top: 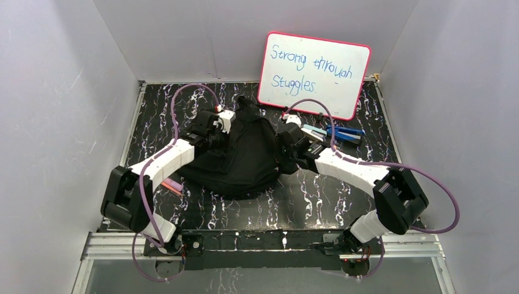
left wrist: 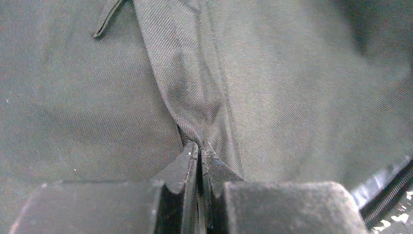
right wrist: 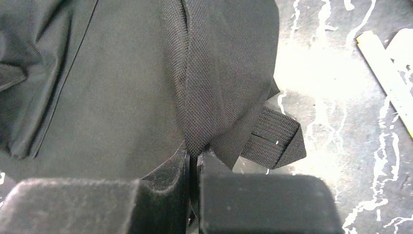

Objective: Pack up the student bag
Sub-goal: Zip the student bag at the center of the board.

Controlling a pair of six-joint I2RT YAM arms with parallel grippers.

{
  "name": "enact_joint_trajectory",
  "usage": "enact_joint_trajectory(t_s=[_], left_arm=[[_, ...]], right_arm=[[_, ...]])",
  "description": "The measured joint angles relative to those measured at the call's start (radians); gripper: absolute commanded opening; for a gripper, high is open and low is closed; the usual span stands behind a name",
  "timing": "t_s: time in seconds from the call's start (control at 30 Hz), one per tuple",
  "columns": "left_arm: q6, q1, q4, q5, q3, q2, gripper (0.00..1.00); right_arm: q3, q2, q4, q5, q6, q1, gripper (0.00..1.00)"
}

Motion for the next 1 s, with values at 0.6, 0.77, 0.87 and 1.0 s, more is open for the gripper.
enact_joint_trajectory(t_s=[0.6, 0.77, 0.87, 1.0], left_arm=[[-0.142, -0.06, -0.091, 0.097, 0.053, -0.169, 0.0], [-0.175, -0.121, -0.101, 0.068, 0.094, -0.171, 0.0], [-0.194, -0.191, -0.099, 0.035, 0.099, -0.171, 0.0], [-0.242, -0.285, -0.088, 0.012, 0.099, -0.171, 0.0]], right_arm=[[0.162, 0.024, 0.005, 0.035, -0.312, -0.117, 0.0], [0.213, 0.063, 0.053, 0.031, -0.406, -0.131, 0.0], [0.224, 0.083, 0.087, 0.012, -0.464, -0.138, 0.0], [0.267, 0.118, 0.099, -0.063, -0.546, -0.143, 0.0]])
